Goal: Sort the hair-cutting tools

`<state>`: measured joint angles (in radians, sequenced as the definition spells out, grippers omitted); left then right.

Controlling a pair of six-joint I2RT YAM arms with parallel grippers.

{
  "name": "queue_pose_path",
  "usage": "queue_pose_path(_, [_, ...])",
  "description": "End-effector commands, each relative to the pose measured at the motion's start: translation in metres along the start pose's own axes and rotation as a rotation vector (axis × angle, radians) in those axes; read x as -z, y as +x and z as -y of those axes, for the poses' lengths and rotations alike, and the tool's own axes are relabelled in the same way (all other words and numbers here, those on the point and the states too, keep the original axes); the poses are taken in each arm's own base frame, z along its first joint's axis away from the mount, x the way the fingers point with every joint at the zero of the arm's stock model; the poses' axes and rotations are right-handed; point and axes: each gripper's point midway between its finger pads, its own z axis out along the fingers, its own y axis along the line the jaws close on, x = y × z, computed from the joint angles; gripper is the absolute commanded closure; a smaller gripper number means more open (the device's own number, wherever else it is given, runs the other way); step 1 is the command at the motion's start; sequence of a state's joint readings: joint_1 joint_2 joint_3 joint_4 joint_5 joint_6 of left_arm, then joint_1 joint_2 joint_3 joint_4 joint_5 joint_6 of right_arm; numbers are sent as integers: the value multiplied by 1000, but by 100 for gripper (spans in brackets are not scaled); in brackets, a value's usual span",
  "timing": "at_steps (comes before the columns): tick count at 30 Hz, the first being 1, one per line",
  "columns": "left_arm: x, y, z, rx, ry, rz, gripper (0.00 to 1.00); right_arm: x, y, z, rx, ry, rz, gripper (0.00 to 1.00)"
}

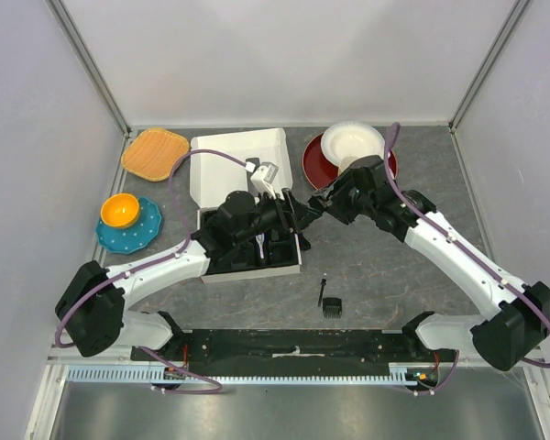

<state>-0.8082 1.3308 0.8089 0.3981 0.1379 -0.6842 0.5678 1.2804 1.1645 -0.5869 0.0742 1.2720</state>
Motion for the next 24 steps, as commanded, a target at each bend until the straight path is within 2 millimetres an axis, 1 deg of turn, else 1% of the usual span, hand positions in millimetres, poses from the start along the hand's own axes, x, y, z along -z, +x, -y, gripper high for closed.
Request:
queue_pose_path(1, [-5,-29,14,-14,-4,116,32,15,-3,-22,-19,-92,8,60])
queue_pose_path(2, [-4,-28,12,-11,-10,120,33,17,-4,-23,-23,-98,11,60])
queue_pose_path(3, [-5,-31,16,-6,2,135,39,18,-4,-23,-25,-99,11,60])
queue_pose_path(6, [-5,-31,19,-23,14,145,51,20,-3,-25,-28,-114,5,60])
queue_pose_path(8, [-8,-32,20,-29,12,144,56,20,-2,-25,-36,-115,2,59])
queue_pose_path(9, [-8,-33,20,-30,13,145,57,21,-3,-27,-39,-121,4,59])
queue_pose_path(14, [-12,-34,20,-29,11,157,59,22,-3,-29,-51,-128,3,58])
queue_pose_path(16, [-13,-38,18,-22,-9,176,62,22,-4,-30,-52,-134,5,58])
queue_pose_path(18, [-13,-40,15,-4,-23,189,67,24,-5,-30,-53,-138,9,58])
queue_pose_path(24, [-16,-41,13,8,-37,202,75,23,-4,-28,-52,-137,11,58])
